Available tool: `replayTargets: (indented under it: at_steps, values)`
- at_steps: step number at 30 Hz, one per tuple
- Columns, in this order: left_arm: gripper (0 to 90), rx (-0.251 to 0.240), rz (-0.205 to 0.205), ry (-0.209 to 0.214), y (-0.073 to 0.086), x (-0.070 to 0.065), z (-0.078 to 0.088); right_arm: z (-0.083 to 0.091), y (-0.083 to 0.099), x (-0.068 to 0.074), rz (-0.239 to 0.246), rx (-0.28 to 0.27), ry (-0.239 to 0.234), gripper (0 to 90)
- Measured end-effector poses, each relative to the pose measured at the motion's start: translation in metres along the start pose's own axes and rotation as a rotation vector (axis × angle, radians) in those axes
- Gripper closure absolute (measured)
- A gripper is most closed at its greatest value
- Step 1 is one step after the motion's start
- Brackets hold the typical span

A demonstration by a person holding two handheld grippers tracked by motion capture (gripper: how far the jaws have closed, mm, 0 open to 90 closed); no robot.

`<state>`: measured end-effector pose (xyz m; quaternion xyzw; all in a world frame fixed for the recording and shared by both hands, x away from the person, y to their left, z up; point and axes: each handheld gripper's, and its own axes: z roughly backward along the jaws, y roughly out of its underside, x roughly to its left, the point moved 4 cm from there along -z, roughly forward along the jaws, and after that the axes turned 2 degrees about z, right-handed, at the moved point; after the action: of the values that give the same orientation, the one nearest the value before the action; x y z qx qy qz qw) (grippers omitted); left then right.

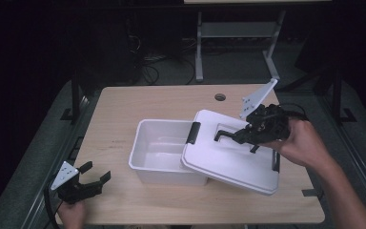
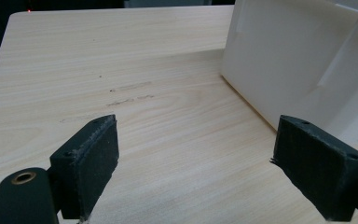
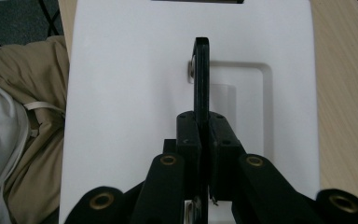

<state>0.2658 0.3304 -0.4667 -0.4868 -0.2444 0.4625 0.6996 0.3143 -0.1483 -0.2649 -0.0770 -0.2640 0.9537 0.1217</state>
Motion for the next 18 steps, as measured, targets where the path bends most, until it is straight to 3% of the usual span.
replayTargets:
  at_steps: [18]
  values:
    - [13.0, -0.005, 0.008, 0.0, 0.001, 0.0, 0.001, -0.021, -0.034, 0.003, 0.055, 0.009, -0.033, 84.6]
